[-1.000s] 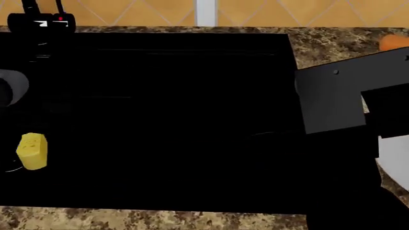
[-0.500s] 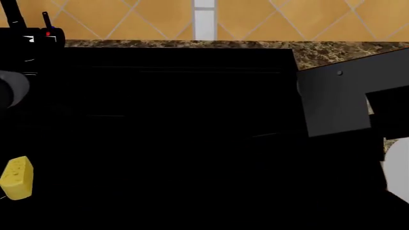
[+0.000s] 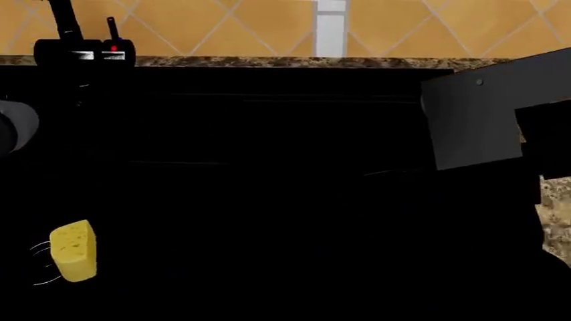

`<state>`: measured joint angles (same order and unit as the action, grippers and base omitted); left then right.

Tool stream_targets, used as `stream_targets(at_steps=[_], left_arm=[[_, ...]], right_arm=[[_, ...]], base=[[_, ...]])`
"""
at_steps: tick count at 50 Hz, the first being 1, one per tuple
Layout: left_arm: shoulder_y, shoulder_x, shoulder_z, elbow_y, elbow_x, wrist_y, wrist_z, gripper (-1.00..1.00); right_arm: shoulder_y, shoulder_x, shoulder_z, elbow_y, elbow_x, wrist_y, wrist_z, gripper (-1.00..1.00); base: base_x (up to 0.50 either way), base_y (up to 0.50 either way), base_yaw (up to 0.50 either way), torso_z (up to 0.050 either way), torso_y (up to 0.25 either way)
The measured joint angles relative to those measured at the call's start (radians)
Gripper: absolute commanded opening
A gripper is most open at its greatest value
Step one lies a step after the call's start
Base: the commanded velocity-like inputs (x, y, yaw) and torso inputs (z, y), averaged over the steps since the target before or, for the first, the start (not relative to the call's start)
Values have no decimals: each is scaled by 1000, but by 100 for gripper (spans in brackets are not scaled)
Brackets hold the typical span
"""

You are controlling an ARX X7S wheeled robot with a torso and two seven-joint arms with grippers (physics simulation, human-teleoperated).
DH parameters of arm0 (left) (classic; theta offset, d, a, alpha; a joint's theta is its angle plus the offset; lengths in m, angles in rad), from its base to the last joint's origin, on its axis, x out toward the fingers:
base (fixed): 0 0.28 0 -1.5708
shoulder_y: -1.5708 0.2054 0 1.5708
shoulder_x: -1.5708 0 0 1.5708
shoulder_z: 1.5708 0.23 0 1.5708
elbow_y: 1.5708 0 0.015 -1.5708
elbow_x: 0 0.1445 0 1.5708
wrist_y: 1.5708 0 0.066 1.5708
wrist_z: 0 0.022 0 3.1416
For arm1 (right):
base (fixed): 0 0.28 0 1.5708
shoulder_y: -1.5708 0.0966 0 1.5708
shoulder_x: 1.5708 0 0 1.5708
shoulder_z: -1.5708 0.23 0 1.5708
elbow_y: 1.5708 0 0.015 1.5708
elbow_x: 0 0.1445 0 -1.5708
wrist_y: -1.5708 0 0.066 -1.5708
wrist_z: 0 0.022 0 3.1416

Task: Pick the cheese from the sink and place it on the plate located on the counter

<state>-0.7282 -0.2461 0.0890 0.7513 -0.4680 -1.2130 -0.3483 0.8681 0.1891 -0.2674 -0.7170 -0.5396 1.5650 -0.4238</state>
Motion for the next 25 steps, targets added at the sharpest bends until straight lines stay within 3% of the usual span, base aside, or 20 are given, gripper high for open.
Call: stream_targets(at_steps=[10, 25], left_arm=[[-3, -18, -2, 0, -32, 8, -28, 100], [-18, -28, -3, 8, -55, -4, -50, 100]], right_arm=[[2, -52, -32, 14, -275, -11, -217, 100], [3, -84, -42, 33, -428, -29, -344, 100]], base=[[18, 500, 0, 0, 0], [20, 500, 0, 0, 0]])
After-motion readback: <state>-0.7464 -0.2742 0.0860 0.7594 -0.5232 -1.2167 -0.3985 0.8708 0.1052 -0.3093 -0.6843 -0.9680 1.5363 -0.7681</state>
